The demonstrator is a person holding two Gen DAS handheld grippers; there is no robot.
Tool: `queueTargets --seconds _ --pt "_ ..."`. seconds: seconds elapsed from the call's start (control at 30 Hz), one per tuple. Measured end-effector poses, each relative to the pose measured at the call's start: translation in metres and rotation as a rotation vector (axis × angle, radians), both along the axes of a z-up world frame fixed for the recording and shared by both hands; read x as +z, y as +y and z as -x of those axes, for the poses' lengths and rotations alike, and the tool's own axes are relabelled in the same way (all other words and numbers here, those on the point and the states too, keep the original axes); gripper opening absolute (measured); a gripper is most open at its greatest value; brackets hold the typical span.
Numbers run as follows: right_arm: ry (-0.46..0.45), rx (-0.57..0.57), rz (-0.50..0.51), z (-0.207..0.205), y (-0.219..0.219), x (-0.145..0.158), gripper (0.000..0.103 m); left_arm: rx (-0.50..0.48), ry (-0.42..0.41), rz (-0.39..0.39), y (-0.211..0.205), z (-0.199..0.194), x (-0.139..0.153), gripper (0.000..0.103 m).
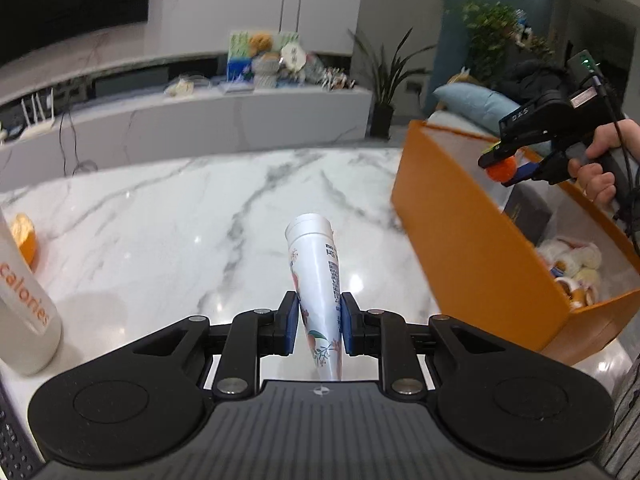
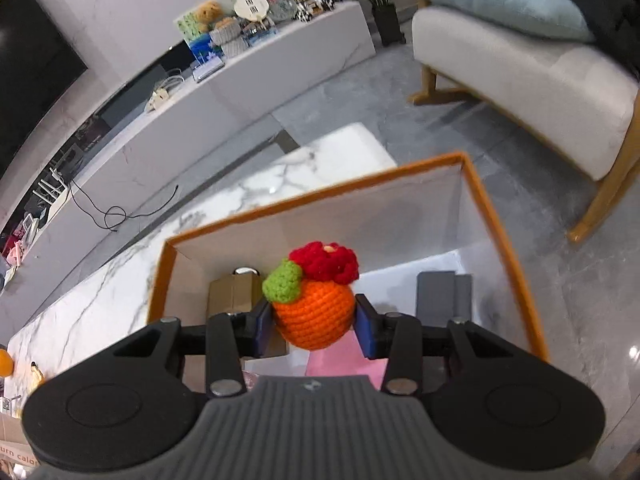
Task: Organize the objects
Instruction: 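Lower the orange toy into the orange box and open the right gripper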
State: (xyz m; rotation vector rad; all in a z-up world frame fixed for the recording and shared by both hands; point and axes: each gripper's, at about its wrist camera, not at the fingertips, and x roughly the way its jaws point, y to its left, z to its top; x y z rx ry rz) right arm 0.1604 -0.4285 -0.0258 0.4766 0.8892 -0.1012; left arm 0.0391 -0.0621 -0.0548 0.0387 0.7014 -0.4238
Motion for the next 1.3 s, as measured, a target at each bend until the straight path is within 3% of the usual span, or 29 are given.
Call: queueTargets --seconds 0.07,0.17,0.23,0.4,0.77,0.83,1.07,1.3 --pt "0.008 0.011 0.034 -0.003 0.003 -0.002 0.044 -0.009 -0.009 0.03 0.002 -0.001 0.0 0.025" --pt "0.016 0.023 0.12 -0.009 0.009 0.001 0.044 -0.036 -0.097 0.024 0.001 0.012 0.002 0.026" --pt "0.023 0.015 0.105 -0.012 0.006 -0.002 0.044 -0.049 -0.128 0.011 -0.001 0.018 0.002 0.026" --pt "0.06 0.028 0.138 -0.02 0.014 -0.011 0.044 -0.087 -0.067 0.068 -0.003 0.018 -0.001 0.026" --pt "0.08 0.028 0.175 -0.022 0.01 -0.014 0.046 -0.077 -0.001 0.077 0.002 0.009 -0.012 0.026" --pt "0.075 0.036 0.177 -0.024 0.013 -0.012 0.054 -0.085 -0.005 0.072 0.001 0.011 -0.012 0.026" --pt "0.056 0.042 0.178 -0.017 0.015 -0.006 0.059 -0.103 -0.004 0.065 -0.003 0.013 -0.012 0.026" --pt "-0.07 0.067 0.159 0.033 0.016 0.018 0.083 -0.103 -0.017 0.075 -0.001 0.015 -0.001 0.026"
